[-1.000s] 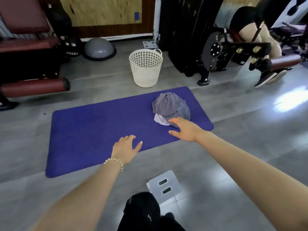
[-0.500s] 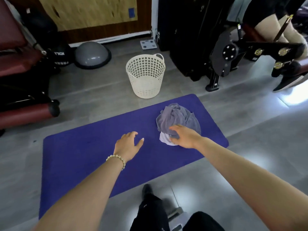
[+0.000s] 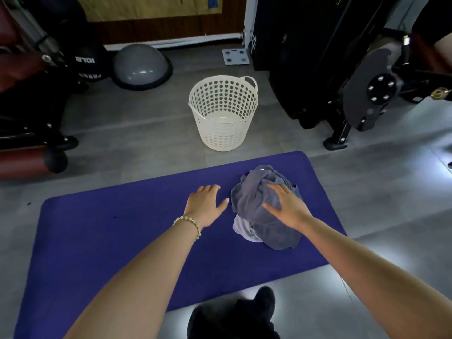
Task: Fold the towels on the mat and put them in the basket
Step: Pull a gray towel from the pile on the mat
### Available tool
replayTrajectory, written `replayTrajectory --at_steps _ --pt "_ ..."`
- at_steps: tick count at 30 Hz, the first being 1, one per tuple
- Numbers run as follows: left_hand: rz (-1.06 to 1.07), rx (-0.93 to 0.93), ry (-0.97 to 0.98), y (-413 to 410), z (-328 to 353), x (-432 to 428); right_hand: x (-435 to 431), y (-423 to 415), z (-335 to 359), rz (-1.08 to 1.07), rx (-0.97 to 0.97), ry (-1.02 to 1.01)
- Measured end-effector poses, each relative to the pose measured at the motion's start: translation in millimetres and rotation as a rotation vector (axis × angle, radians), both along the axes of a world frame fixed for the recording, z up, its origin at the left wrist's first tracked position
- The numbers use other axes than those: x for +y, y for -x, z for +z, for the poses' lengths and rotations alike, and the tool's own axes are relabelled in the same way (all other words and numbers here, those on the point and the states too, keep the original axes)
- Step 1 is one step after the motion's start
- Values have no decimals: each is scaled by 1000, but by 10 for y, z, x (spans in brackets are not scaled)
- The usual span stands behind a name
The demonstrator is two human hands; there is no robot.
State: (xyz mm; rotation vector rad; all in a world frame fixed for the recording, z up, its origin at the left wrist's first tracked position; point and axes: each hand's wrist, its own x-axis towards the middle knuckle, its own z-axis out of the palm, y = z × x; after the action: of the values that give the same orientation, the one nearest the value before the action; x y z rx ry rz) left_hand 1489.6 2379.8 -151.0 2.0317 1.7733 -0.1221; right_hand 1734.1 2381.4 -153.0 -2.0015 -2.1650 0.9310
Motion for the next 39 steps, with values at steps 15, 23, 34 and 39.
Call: replayTrajectory --at_steps 15,23,34,39 --pt "-59 18 95 -223 -3991 679 881 -718 -4124 -560 244 100" --pt "-55 -36 53 -231 -5495 761 1084 -1039 -5718 -786 354 22" --pt "251 -490 109 -304 -5982 587 1019 -221 -5832 -626 707 -208" --pt "347 -748 71 -248 -5717 585 935 406 -5347 -270 751 -62"
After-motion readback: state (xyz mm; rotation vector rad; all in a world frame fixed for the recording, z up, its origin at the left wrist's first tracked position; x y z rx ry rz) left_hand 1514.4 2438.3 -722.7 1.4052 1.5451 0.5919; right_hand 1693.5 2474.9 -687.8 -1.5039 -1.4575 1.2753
